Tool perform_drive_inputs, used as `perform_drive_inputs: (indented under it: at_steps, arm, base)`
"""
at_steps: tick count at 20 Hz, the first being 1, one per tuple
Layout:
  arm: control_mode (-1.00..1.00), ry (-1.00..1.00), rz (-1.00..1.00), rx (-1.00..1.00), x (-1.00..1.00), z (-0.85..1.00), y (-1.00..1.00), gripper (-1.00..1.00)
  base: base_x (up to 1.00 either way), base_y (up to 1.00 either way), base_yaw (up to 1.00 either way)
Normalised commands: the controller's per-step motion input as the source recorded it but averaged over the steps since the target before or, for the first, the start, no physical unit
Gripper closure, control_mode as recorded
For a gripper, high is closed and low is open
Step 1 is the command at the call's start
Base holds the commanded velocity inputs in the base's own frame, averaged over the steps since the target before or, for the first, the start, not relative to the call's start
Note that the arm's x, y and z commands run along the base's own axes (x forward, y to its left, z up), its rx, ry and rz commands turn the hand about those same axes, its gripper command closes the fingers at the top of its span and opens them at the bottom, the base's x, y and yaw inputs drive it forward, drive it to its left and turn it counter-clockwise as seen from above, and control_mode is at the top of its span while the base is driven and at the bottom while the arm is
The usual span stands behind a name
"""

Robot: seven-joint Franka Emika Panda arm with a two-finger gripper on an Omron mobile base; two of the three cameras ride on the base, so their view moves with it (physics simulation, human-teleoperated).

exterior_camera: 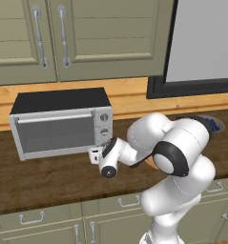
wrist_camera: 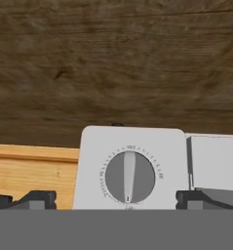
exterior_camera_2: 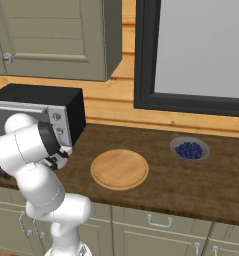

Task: Pick up the kebab skewer and baguette bread, and place them inside the toaster oven. Close the toaster oven door and start by setting the timer.

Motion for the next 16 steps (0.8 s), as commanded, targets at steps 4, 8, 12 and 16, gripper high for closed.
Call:
perform_drive_inputs:
  at_steps: [4,8,12,16]
  arm:
    - [-1.00,0.00,0.00,0.00,0.12,0.00,-0.10,1.00]
    - [-1.00,-0.02,0.00,0.00,0.01,0.00,-0.01,1.00]
    - [-1.00,-0.03,0.00,0.00,0.00,0.00,0.00,1.00]
    - [-1.00,-0.01,0.00,0.00,0.00,0.00,0.00,1.00]
  base:
    - [0.00,0.00,0.00]
    - [0.00,0.00,0.00]
    - [0.00,0.00,0.00]
    - [0.00,0.00,0.00]
